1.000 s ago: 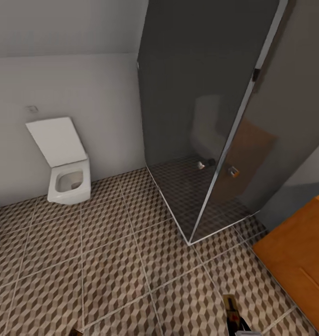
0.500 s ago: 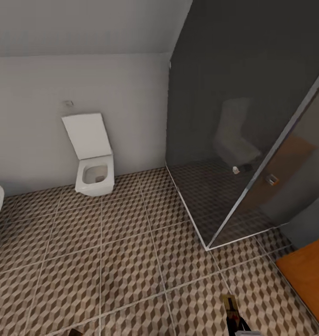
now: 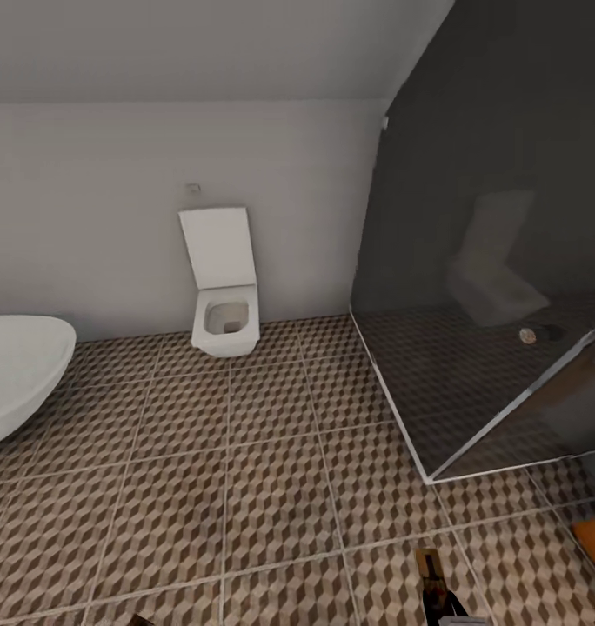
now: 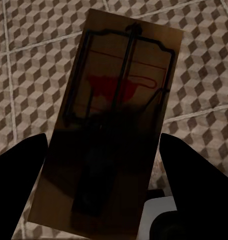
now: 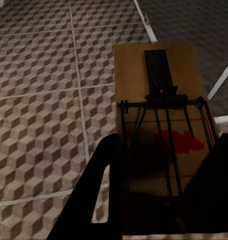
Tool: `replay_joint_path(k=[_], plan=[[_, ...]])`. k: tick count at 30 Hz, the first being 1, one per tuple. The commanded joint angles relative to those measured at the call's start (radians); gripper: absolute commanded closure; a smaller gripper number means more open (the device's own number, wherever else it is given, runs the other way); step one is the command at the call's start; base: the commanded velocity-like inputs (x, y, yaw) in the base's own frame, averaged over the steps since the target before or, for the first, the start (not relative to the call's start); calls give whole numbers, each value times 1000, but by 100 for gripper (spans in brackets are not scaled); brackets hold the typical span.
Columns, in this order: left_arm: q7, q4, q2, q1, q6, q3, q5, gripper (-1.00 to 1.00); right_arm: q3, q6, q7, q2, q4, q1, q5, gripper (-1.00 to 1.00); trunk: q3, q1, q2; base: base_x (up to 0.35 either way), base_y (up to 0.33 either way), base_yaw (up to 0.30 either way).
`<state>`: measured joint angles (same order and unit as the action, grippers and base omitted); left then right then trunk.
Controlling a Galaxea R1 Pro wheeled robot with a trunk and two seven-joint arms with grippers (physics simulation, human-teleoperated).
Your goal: Take the four mousetraps from the cabinet in the bathroom and place them on the bathroom floor. Make sure all four end up on the same floor surface, and ensure that at least two of them are either under or directly next to the same bathroom sink.
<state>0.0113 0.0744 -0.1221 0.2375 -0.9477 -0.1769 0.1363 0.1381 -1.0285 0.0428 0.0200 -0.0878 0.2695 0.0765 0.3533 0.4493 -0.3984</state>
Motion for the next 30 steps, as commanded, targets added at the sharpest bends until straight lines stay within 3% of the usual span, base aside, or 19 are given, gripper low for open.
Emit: replay_joint_path(k=[1,11,30], plan=[[1,4,1,2,-5,-8,9,100,9,-3,5,0,0,0,6,100,1,1,-2,141,65,252],[1,3,1,2,7,-8,9,100,9,-3,6,0,0,0,6,100,1,1,-2,220,14,252],[1,2,1,2,13,-7,9,100,9,-4,7,1,0,0,6,100,1,1,-2,317,0,197]])
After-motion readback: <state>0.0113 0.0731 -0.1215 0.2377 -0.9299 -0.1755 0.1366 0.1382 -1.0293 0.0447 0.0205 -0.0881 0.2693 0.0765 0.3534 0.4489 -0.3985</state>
